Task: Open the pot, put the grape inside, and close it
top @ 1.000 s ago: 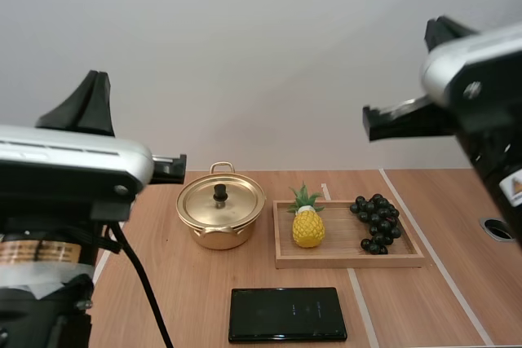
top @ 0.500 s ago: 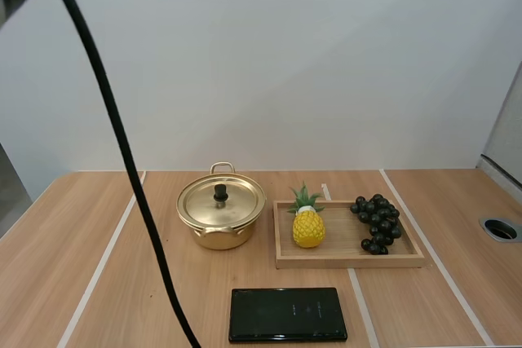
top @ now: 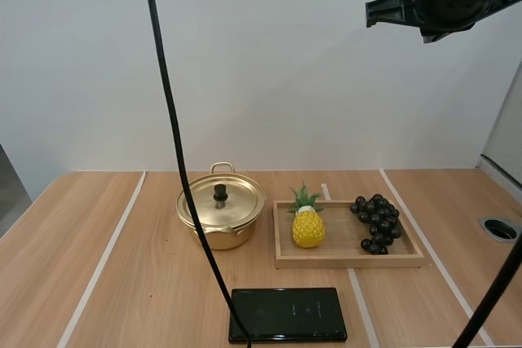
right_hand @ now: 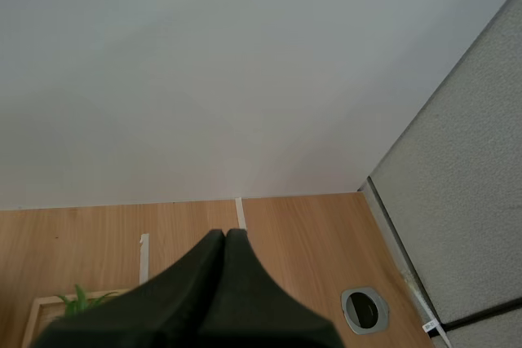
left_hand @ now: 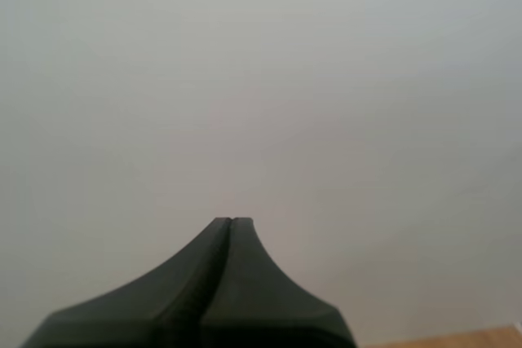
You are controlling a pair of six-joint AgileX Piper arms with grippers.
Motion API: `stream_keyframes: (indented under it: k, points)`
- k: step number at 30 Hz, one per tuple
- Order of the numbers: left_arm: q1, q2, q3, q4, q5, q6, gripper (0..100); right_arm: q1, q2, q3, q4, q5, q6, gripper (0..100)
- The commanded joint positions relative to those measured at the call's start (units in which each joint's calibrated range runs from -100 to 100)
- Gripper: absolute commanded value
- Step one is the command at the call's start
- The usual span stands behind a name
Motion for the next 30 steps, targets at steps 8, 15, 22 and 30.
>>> stream_keyframes:
  k: [8, 15, 22, 30]
  points:
    - [-0.13, 10.97, -0.52, 0.48, 18.58, -0.31, 0, -0.20, 6.97, 3.23, 2.66, 0.50, 0.37, 0]
    - [-0.13, 16.51, -0.52, 0.36, 19.41, -0.31, 0, -0.20, 8.11, 12.30, 0.58, 0.50, 0.74, 0]
    - [-0.13, 19.34, -0.52, 0.36, 21.13, 0.50, 0, -0.20, 7.47, 14.11, -1.89, 0.50, 0.74, 0]
    - [-0.13, 19.34, -0.52, 0.36, 21.13, 0.50, 0, -0.20, 6.82, 14.11, -2.12, 0.50, 0.74, 0]
